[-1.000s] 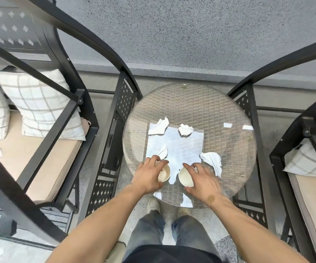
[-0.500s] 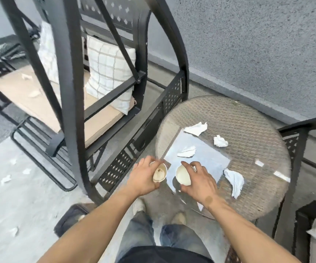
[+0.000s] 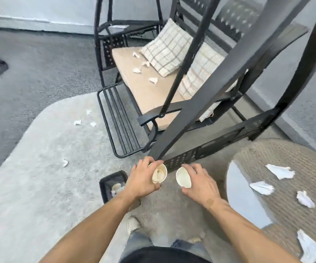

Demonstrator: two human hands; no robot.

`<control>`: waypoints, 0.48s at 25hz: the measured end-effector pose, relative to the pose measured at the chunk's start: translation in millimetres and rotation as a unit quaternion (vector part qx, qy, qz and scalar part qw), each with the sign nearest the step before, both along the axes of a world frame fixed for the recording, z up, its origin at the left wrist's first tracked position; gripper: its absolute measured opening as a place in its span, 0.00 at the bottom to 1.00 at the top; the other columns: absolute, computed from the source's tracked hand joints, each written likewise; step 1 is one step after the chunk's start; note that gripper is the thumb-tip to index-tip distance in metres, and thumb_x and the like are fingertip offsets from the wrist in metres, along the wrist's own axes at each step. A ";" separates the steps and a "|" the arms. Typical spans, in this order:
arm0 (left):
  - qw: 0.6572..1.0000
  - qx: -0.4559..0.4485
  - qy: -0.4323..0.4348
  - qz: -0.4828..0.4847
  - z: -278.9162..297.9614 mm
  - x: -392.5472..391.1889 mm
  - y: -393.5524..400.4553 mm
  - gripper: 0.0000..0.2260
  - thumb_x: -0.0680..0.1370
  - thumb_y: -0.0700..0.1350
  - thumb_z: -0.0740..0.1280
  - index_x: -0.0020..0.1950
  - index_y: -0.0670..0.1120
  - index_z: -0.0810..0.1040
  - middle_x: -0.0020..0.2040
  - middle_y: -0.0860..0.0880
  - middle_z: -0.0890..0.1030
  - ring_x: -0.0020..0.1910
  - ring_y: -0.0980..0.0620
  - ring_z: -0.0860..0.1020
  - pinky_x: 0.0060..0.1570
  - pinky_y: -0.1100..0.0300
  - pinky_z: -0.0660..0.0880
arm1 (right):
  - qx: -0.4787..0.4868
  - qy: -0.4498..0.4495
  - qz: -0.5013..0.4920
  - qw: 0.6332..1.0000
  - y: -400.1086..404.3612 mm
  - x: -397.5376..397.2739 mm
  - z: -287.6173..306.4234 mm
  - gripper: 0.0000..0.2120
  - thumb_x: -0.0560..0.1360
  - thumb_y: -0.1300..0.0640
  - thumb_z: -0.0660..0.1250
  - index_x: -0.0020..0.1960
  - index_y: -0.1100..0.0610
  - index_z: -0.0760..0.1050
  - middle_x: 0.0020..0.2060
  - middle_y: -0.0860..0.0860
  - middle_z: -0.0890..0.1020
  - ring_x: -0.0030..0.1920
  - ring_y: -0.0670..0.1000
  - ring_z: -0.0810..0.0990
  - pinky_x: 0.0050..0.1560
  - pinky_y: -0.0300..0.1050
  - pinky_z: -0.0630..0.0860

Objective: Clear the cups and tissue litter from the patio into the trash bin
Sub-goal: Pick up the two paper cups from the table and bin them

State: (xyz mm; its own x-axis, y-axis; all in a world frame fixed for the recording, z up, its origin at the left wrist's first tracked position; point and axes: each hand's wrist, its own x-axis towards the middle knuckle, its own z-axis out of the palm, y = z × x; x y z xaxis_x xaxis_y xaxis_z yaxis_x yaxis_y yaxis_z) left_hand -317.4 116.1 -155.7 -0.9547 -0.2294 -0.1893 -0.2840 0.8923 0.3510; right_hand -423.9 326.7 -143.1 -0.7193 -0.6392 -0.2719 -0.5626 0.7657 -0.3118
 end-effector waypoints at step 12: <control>0.976 0.025 -0.005 0.218 -13.4 155.0 -157.1 0.37 0.67 0.61 0.73 0.71 0.62 0.60 0.67 0.52 0.65 0.64 0.50 0.66 0.64 0.49 0.64 | -0.012 -0.021 0.160 0.987 -195.8 80.1 -12.3 0.35 0.65 0.44 0.70 0.69 0.43 0.61 0.62 0.47 0.68 0.59 0.53 0.71 0.52 0.50 0.76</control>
